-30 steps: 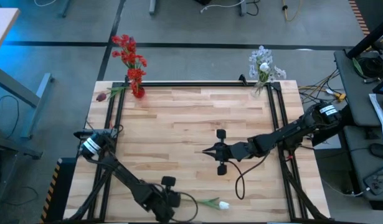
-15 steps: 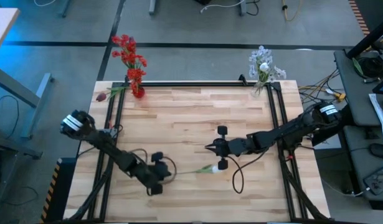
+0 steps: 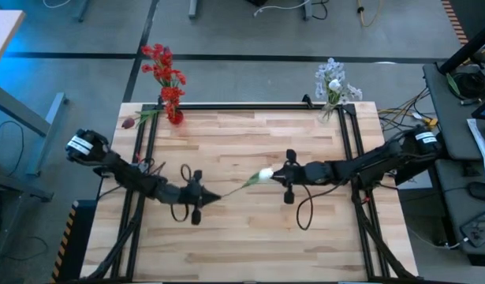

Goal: Sort flowers into vase by color
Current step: Put the white tulip into the transparent flower vase

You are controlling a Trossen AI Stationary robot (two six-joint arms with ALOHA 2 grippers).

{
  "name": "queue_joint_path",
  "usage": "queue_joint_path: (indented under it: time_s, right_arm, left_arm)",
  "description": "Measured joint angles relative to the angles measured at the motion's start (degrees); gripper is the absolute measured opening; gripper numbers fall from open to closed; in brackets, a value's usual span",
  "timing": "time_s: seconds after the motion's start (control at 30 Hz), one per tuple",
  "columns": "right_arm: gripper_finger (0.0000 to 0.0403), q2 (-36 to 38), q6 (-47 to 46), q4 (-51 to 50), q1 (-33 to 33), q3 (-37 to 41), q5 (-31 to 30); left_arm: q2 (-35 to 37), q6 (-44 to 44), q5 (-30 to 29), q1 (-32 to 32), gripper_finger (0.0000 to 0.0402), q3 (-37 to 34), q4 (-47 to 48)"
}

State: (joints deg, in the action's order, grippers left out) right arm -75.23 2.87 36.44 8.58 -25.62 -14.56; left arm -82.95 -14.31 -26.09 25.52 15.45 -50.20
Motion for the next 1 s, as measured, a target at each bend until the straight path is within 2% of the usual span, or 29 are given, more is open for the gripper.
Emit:
queue_joint_path:
  time_s: [0.2, 0.37, 0.73, 0.87, 1.0]
  right_arm:
    - [0.0013, -4.64, 2.21, 13.57, -0.17, 0.42, -0.05]
    - [0.0022, -7.27, 1.41, 19.9, -0.24, -3.11, 0.01]
    - [0.0139, -7.12, -0.09, 21.59, 0.4, -10.35, -1.92]
    - [0.0156, -7.51, 0.72, 21.66, 1.27, -11.55, -1.47]
    - [0.0149, -7.97, 2.44, 22.02, 2.26, -12.35, -1.53]
  left_arm:
    - [-2.15, 4.61, 11.15, -10.0, 0.0, -0.92, -12.1]
    - [-3.93, 9.22, 15.76, -15.46, 0.0, 0.93, -16.52]
    - [-8.32, 13.6, 16.64, -17.66, 0.0, 5.49, -22.16]
    - [-9.97, 13.68, 16.6, -17.66, 0.0, 6.86, -23.01]
    - [-11.35, 13.86, 16.62, -17.82, 0.0, 7.53, -24.63]
